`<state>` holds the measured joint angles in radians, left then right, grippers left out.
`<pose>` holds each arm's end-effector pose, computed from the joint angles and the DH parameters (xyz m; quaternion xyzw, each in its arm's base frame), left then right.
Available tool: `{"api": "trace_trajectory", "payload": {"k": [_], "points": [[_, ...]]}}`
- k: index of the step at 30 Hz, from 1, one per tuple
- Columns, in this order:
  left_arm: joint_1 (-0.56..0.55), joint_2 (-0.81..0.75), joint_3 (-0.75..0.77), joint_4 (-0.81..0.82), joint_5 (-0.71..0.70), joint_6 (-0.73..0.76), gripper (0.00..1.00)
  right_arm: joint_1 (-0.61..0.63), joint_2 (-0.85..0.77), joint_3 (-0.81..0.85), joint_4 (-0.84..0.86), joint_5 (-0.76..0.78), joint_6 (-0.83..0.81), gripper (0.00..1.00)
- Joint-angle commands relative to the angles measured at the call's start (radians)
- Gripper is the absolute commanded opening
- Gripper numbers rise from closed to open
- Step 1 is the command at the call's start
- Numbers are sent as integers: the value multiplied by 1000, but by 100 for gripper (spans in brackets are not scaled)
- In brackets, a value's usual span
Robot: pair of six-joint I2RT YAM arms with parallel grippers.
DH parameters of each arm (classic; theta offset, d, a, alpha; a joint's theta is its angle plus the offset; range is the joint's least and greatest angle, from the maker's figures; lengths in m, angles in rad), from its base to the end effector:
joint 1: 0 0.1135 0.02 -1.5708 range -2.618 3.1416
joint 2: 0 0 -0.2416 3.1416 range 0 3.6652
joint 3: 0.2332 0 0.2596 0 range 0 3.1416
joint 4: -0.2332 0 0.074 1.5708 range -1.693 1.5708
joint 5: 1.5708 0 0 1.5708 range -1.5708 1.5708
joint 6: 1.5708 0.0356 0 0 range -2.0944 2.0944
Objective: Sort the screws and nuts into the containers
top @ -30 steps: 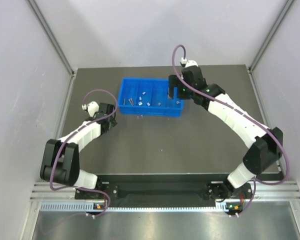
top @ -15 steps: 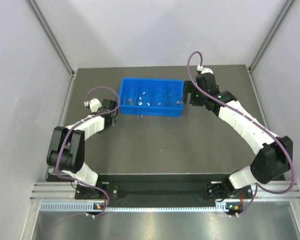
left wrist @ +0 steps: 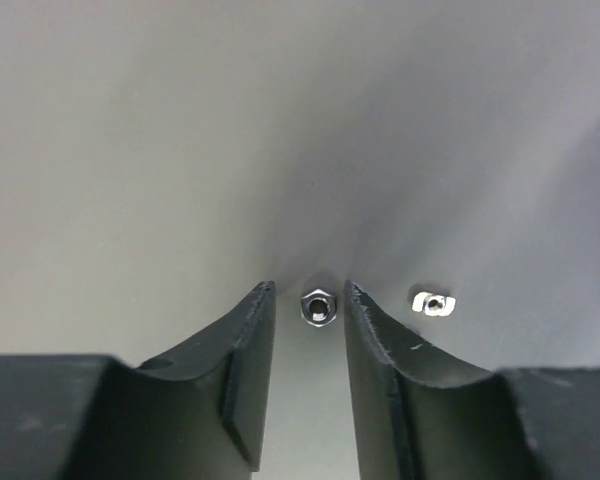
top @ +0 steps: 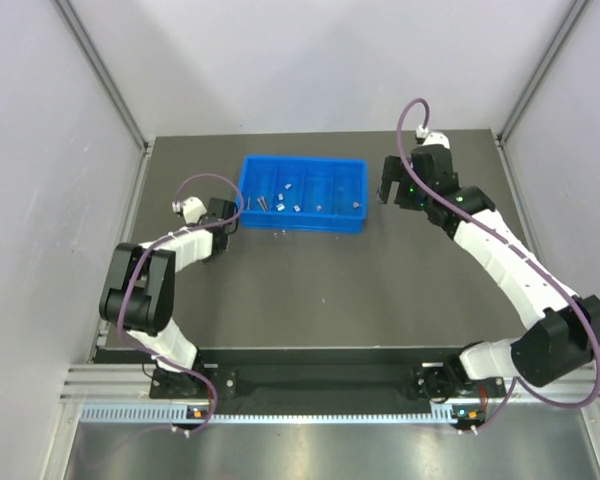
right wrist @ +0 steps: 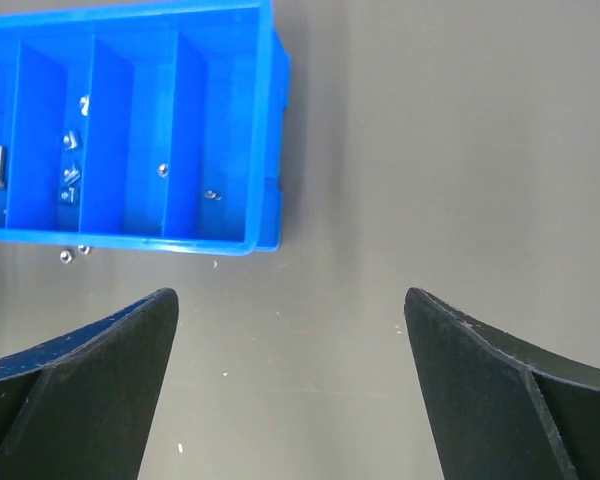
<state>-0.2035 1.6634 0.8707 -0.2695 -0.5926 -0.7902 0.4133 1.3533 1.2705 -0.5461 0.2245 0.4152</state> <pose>0.3103 -0.0437 0.1259 -0.3380 0.8649 0.1337 0.3462 0.2893 0.1182 0.3244 0.0517 0.8855 0.0901 0.4529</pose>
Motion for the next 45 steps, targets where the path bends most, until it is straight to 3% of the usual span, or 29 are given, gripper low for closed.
{"api": "trace_trajectory", "payload": {"k": [1, 5, 9, 13, 16, 18, 33, 45], "points": [[9, 25, 14, 24, 2, 2, 37, -21, -62, 9, -21, 30, 8, 96], [10, 21, -15, 45, 10, -6, 28, -27, -95, 9, -32, 42, 8, 98], [10, 4, -36, 47, 33, -21, 25, -34, -121, 6, -38, 56, 7, 100], [12, -24, -59, 47, 25, -50, 25, -36, -125, 1, -43, 58, 5, 100], [12, -34, -71, 35, 34, -61, 36, -34, -126, -3, -48, 56, 5, 100], [12, -27, -75, 35, 42, -64, 37, -37, -128, -8, -48, 56, 7, 100], [9, -28, -119, 55, 83, -104, 21, -36, -135, -11, -46, 55, 13, 100], [1, -148, -88, 46, 105, -60, 19, -38, -129, -16, -40, 45, 16, 100]]}}
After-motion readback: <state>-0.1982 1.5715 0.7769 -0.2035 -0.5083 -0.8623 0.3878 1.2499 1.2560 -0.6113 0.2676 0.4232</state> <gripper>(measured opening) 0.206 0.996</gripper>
